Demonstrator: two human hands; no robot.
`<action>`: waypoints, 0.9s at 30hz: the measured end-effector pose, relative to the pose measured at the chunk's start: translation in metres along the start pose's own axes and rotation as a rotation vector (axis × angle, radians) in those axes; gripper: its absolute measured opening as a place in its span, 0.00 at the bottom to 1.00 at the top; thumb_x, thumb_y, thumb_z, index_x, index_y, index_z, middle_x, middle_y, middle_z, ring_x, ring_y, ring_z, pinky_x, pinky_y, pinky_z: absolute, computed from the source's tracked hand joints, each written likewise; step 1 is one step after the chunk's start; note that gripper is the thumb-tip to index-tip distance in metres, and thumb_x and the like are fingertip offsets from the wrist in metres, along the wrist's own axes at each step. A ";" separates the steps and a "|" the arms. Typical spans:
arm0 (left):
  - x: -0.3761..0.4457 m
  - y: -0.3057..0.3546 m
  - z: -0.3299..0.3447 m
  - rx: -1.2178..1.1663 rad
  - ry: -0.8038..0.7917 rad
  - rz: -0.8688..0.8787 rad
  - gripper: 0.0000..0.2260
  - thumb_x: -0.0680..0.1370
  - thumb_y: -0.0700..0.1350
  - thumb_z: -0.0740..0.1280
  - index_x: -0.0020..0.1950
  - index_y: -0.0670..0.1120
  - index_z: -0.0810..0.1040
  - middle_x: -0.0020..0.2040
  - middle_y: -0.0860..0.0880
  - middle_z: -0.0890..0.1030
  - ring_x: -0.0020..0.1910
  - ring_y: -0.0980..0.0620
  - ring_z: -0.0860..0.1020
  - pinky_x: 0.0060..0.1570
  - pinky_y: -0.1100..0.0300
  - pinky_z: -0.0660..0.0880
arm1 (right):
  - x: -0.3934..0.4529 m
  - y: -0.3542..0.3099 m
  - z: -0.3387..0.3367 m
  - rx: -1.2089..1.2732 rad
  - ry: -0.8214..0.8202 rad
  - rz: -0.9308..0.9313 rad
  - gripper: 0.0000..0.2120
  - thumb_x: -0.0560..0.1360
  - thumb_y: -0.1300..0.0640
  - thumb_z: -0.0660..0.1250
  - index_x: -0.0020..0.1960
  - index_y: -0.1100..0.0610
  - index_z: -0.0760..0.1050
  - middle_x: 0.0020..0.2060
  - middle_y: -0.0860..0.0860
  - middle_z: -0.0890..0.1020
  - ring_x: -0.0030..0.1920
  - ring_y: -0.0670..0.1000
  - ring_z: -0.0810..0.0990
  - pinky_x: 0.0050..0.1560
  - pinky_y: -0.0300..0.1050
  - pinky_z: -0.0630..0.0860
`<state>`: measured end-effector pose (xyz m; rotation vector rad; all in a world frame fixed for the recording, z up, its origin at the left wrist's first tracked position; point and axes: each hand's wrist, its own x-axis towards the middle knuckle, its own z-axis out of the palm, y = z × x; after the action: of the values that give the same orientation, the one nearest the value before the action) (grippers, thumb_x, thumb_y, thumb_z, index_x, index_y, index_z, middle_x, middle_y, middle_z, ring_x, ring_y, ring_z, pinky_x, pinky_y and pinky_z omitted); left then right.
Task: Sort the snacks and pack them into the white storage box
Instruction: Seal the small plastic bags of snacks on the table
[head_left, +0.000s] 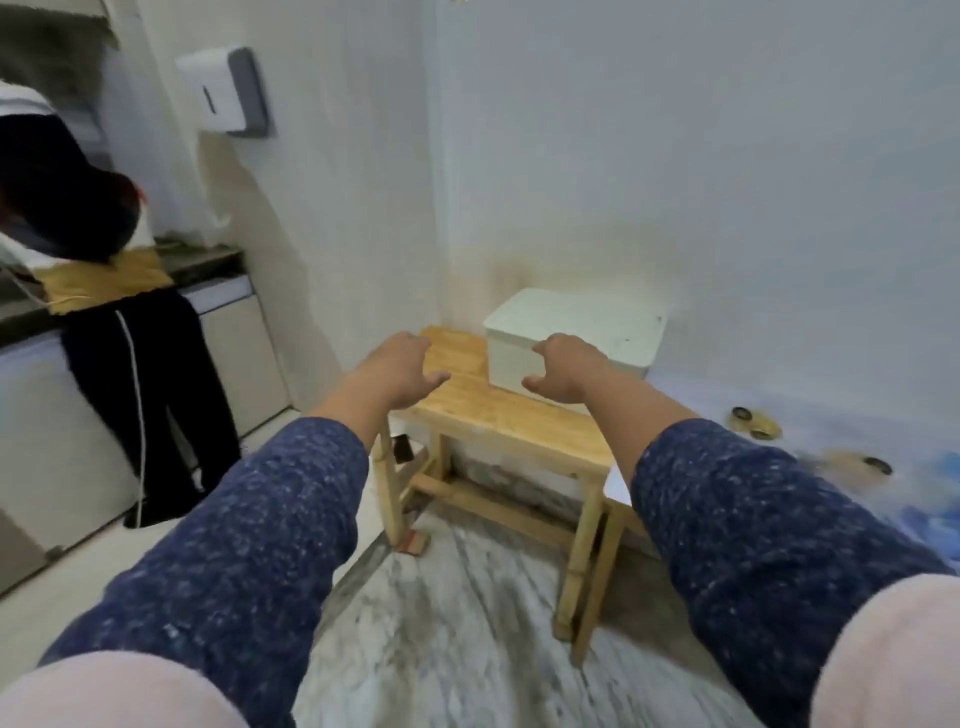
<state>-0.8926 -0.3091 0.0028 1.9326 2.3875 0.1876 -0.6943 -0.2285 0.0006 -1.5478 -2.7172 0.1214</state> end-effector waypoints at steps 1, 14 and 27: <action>0.015 0.022 0.003 -0.007 -0.012 0.036 0.30 0.79 0.58 0.60 0.75 0.43 0.59 0.74 0.43 0.64 0.73 0.44 0.63 0.70 0.50 0.62 | 0.001 0.024 -0.002 -0.001 0.007 0.032 0.29 0.77 0.45 0.62 0.72 0.60 0.63 0.69 0.57 0.69 0.67 0.59 0.70 0.64 0.52 0.71; 0.159 0.241 0.065 -0.102 -0.098 0.362 0.29 0.79 0.56 0.60 0.76 0.44 0.58 0.74 0.43 0.63 0.73 0.44 0.62 0.70 0.52 0.61 | 0.010 0.250 -0.003 -0.031 -0.055 0.352 0.30 0.77 0.45 0.61 0.74 0.59 0.60 0.72 0.56 0.64 0.70 0.58 0.66 0.69 0.53 0.67; 0.274 0.299 0.096 -0.028 -0.186 0.566 0.31 0.79 0.56 0.60 0.76 0.43 0.56 0.75 0.43 0.62 0.74 0.44 0.61 0.71 0.52 0.60 | 0.059 0.316 0.018 0.048 -0.040 0.551 0.29 0.78 0.46 0.60 0.74 0.59 0.60 0.72 0.56 0.64 0.70 0.58 0.66 0.69 0.53 0.67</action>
<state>-0.6485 0.0248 -0.0448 2.4372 1.6686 0.0607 -0.4545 -0.0188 -0.0425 -2.2483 -2.2124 0.2189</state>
